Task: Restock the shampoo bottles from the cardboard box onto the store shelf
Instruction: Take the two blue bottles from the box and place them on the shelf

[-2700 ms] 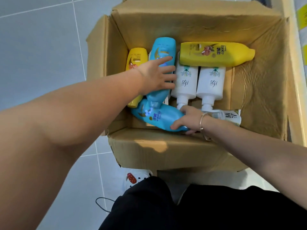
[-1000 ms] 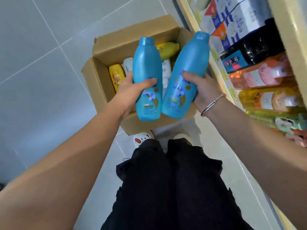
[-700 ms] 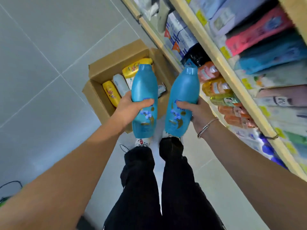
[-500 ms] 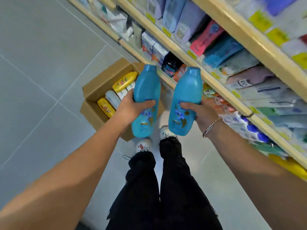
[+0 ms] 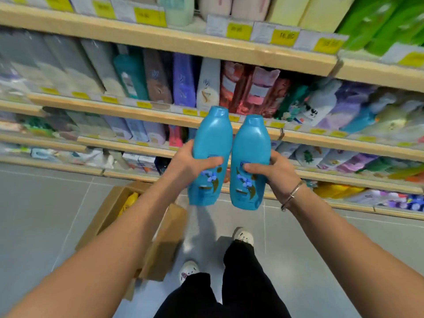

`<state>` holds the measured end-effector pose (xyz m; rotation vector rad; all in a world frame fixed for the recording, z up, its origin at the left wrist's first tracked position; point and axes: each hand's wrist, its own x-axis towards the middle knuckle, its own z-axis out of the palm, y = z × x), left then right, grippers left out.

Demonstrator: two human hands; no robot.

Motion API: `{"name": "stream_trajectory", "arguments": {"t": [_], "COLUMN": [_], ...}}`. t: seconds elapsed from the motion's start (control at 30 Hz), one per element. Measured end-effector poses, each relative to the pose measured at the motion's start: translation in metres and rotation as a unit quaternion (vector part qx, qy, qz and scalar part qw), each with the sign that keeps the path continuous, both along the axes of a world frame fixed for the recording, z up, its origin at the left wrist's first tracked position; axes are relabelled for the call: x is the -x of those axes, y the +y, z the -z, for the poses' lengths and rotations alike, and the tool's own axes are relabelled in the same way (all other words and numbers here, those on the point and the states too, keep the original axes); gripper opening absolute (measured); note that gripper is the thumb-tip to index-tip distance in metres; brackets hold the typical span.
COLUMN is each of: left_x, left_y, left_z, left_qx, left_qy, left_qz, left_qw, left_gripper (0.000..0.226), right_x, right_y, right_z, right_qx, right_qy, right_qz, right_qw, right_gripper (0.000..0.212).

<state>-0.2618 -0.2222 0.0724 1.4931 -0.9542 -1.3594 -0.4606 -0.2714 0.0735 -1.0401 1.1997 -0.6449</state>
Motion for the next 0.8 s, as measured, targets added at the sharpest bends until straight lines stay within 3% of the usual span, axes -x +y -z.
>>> {"name": "stream_trajectory", "arguments": {"t": [0.3,0.43,0.8], "left_x": [0.092,0.136,0.205], "left_y": [-0.071,-0.109,-0.178], "left_z": [-0.111,-0.151,-0.239], "left_qx": [0.119,0.166,0.287], "left_qy": [0.004,0.02,0.086], "left_qz": [0.035,0.05,0.013], "left_qw": [0.992,0.985,0.954], "left_gripper": [0.05,0.036,0.038], "right_x": [0.088,0.132,0.189], "right_y": [-0.041,-0.074,-0.151], "right_z": [-0.102,-0.14,-0.233], "right_qx": [0.105,0.153,0.255], "right_qy": [-0.111,-0.119,-0.14], "right_qz": [0.083,0.094,0.083], "right_qw": [0.985,0.976,0.953], "right_gripper": [0.043,0.022,0.037]}}
